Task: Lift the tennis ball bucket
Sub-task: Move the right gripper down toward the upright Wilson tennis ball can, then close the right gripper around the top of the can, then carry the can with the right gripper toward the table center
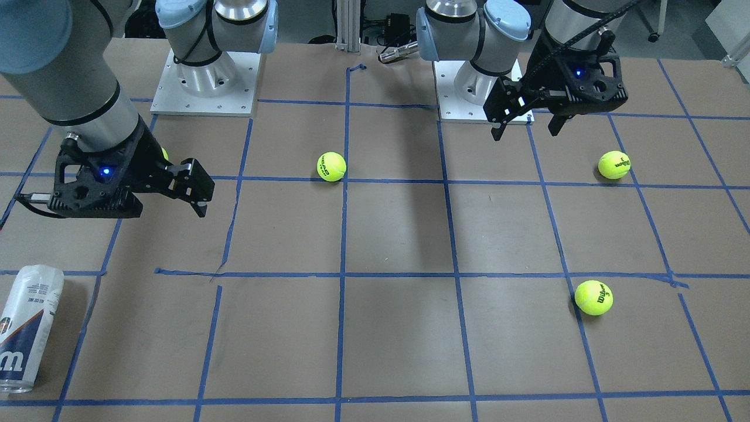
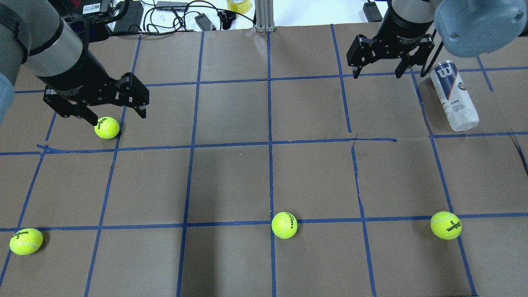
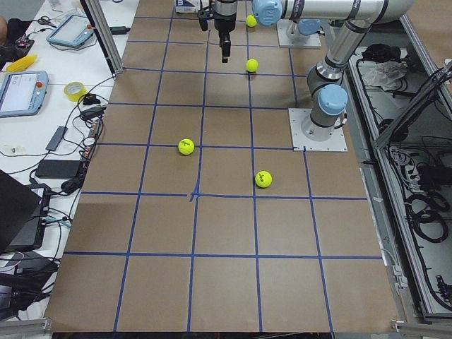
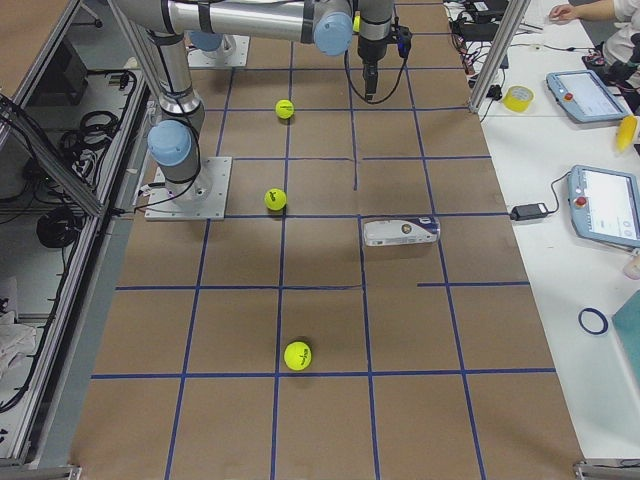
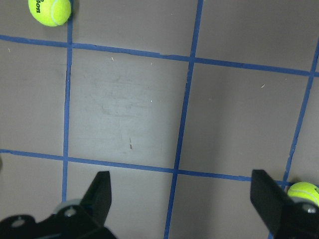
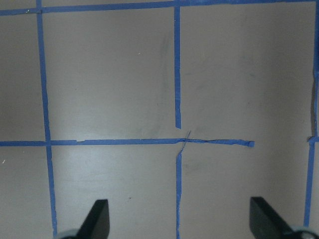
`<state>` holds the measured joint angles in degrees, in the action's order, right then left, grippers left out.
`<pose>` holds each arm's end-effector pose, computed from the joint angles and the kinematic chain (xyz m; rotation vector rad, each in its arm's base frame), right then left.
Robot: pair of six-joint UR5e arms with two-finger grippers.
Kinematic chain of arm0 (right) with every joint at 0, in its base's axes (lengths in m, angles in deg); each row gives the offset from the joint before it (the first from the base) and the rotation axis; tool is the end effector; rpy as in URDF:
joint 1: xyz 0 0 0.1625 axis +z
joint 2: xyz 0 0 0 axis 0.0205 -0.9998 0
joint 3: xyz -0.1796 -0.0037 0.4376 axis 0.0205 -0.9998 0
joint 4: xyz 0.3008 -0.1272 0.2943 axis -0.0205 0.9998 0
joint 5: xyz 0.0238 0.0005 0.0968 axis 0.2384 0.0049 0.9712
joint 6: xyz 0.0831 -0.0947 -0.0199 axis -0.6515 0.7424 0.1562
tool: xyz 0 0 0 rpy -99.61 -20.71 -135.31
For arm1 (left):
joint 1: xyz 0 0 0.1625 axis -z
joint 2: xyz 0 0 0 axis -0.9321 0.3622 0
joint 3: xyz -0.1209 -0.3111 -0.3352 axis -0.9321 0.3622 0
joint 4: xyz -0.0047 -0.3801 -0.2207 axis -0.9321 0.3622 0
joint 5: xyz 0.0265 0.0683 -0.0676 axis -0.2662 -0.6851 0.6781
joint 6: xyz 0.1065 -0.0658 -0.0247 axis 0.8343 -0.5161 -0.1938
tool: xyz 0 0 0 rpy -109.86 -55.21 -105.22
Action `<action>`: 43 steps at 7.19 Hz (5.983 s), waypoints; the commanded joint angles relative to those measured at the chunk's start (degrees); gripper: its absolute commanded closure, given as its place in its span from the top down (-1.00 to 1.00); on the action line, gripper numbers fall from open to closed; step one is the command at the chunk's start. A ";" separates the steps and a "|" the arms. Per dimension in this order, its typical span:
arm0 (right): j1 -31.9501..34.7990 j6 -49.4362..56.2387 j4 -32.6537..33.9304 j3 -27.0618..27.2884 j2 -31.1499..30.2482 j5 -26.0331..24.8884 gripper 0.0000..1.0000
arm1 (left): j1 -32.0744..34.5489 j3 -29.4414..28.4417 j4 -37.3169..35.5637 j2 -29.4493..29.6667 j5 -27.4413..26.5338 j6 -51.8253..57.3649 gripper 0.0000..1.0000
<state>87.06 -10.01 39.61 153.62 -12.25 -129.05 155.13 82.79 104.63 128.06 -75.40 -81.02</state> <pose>0.1188 -0.6074 0.4606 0.0346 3.1090 -0.0562 -0.1021 -0.4718 0.5145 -0.2123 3.1220 -0.0498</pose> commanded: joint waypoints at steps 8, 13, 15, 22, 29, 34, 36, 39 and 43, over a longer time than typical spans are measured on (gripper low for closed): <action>-18.62 23.26 23.34 -21.07 32.37 -0.15 1.00 | -0.05 0.22 0.35 0.02 -0.10 0.00 1.00; -20.91 33.38 22.46 -18.96 35.28 -0.20 1.00 | -0.05 0.13 0.96 -0.15 -0.10 0.00 1.00; -21.00 34.34 23.16 -17.38 35.63 -0.55 1.00 | -0.05 0.22 1.05 -0.15 0.08 0.00 1.00; -21.79 32.86 22.46 -17.38 36.25 -0.02 0.74 | -0.41 0.13 0.96 -0.15 -0.27 0.00 1.00; -17.87 29.59 11.51 -17.73 28.46 2.24 0.23 | -0.41 -0.49 0.97 -0.33 -0.45 0.97 1.00; 4.70 41.06 9.97 -10.80 19.13 2.70 -0.29 | -9.95 -4.69 4.64 0.28 -0.80 1.32 1.00; 13.67 46.72 14.80 -10.26 19.90 2.70 -0.46 | -13.75 -5.06 4.22 0.38 -0.89 10.94 1.00; 27.39 57.85 23.15 -9.47 24.63 2.35 -0.56 | -17.71 -4.79 4.13 0.29 -0.80 16.25 1.00; 29.10 66.16 31.43 -8.76 29.92 1.82 -0.16 | -18.51 -4.18 4.21 0.37 -0.80 17.84 1.00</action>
<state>115.99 54.92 70.40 144.75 17.14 -126.88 136.96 78.45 108.82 128.42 -76.11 -63.45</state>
